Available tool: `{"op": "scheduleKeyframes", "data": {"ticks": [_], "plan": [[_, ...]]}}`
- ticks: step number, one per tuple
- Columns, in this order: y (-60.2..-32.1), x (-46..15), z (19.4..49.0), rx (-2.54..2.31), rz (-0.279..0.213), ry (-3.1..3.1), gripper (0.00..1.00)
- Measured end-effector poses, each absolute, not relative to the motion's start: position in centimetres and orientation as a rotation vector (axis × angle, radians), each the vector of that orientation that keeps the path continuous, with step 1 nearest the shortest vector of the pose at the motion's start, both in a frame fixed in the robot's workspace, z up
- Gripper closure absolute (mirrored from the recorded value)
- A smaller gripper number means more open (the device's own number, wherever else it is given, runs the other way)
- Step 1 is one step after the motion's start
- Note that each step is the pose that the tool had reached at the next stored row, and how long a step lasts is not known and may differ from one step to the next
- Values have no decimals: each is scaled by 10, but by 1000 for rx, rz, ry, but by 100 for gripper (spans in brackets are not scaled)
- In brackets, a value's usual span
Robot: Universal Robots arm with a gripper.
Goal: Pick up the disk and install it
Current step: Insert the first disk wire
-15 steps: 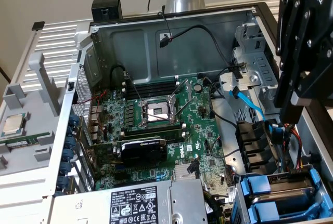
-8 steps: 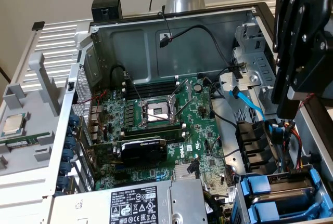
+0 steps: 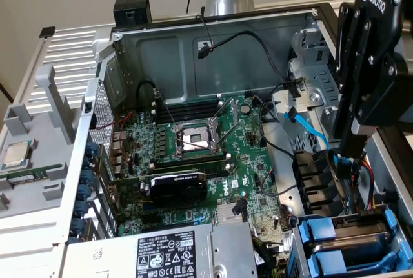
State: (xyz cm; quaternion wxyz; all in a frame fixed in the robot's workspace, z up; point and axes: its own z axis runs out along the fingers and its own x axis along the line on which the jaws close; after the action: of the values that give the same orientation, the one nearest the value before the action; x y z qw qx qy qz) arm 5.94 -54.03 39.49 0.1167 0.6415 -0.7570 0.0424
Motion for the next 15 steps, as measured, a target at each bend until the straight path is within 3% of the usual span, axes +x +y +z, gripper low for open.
{"op": "scheduleKeyframes", "data": {"ticks": [15], "plan": [[-536, 58, 381, 1834, 166, -2214, 68]]}}
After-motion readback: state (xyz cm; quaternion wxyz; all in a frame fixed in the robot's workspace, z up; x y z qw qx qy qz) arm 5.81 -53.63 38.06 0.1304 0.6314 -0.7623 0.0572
